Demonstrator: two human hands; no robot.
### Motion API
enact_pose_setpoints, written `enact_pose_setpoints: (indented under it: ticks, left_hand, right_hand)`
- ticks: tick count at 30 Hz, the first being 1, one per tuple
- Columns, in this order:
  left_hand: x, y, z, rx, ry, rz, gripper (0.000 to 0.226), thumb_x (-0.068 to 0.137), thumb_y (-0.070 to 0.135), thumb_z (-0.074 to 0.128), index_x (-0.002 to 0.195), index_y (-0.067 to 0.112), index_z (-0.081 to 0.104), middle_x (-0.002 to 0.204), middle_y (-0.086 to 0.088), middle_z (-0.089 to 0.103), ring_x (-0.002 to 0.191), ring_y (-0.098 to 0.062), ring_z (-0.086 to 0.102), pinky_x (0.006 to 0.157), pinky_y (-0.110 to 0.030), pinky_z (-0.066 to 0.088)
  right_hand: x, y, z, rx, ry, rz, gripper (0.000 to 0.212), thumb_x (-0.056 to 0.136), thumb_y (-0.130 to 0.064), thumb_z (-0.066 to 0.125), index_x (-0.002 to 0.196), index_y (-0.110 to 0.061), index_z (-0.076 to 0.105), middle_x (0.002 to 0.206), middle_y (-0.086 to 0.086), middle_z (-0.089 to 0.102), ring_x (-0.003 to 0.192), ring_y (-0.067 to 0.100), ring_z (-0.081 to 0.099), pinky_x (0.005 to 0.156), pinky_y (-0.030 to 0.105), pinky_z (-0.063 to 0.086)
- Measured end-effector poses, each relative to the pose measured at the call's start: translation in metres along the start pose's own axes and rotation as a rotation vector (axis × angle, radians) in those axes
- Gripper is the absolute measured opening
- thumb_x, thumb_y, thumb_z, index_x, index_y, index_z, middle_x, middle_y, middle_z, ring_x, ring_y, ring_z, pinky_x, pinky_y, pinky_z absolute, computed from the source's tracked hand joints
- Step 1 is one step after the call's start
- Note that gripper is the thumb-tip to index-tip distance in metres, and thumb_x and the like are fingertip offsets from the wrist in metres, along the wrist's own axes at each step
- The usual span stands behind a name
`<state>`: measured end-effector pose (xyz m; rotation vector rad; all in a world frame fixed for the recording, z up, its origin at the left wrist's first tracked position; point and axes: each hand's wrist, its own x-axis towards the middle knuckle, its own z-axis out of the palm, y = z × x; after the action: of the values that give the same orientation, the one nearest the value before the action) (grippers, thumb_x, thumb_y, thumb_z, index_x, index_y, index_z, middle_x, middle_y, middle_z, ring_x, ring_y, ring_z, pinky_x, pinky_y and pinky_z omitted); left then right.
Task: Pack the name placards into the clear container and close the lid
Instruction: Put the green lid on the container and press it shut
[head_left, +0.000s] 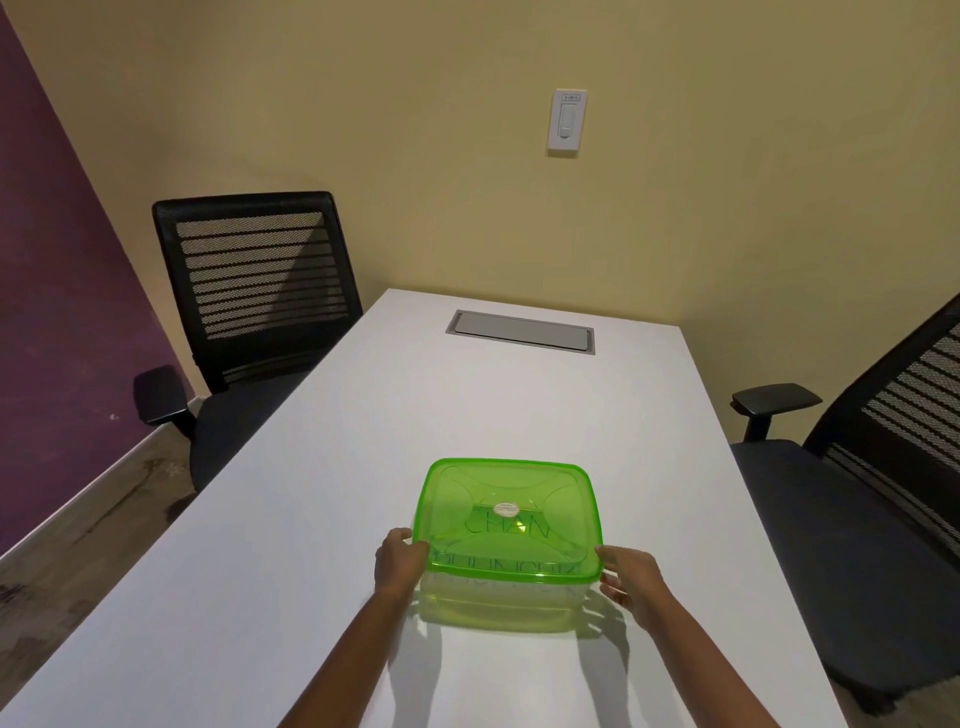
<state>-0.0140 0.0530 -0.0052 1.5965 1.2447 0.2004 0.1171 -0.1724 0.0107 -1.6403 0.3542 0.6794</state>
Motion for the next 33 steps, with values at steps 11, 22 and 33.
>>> enact_pose_setpoints:
  ticks: [11,22,33]
  left_hand:
    - [0.054,0.049,0.008,-0.095,-0.037,-0.054,0.032,0.090,0.010,0.056,0.106,-0.017,0.062,0.116,-0.036,0.063,0.114,-0.044,0.059,0.088,-0.043,0.050]
    - [0.091,0.073,0.020,-0.346,-0.113,-0.118,0.007,0.087,-0.005,0.059,0.087,-0.008,0.066,0.041,-0.001,0.061,0.054,-0.020,0.056,0.035,-0.012,0.045]
    - [0.094,0.077,0.025,0.162,-0.041,0.055,0.034,0.090,0.016,0.052,0.108,-0.009,0.065,0.120,-0.027,0.064,0.113,-0.038,0.059,0.096,-0.039,0.046]
  right_hand:
    - [0.052,-0.039,0.019,-0.253,0.040,-0.165,0.022,0.088,-0.017,0.061,0.068,-0.009,0.061,0.085,0.017,0.060,0.082,0.028,0.055,0.086,0.044,0.050]
    - [0.086,-0.038,0.026,-0.215,0.027,-0.167,0.032,0.088,-0.026,0.063,0.069,-0.001,0.066,0.074,0.013,0.057,0.077,0.023,0.051,0.075,0.034,0.039]
    - [0.088,-0.037,0.024,-0.171,-0.011,-0.173,0.050,0.089,-0.022,0.062,0.102,0.026,0.054,0.078,0.015,0.055,0.077,0.024,0.048,0.074,0.033,0.036]
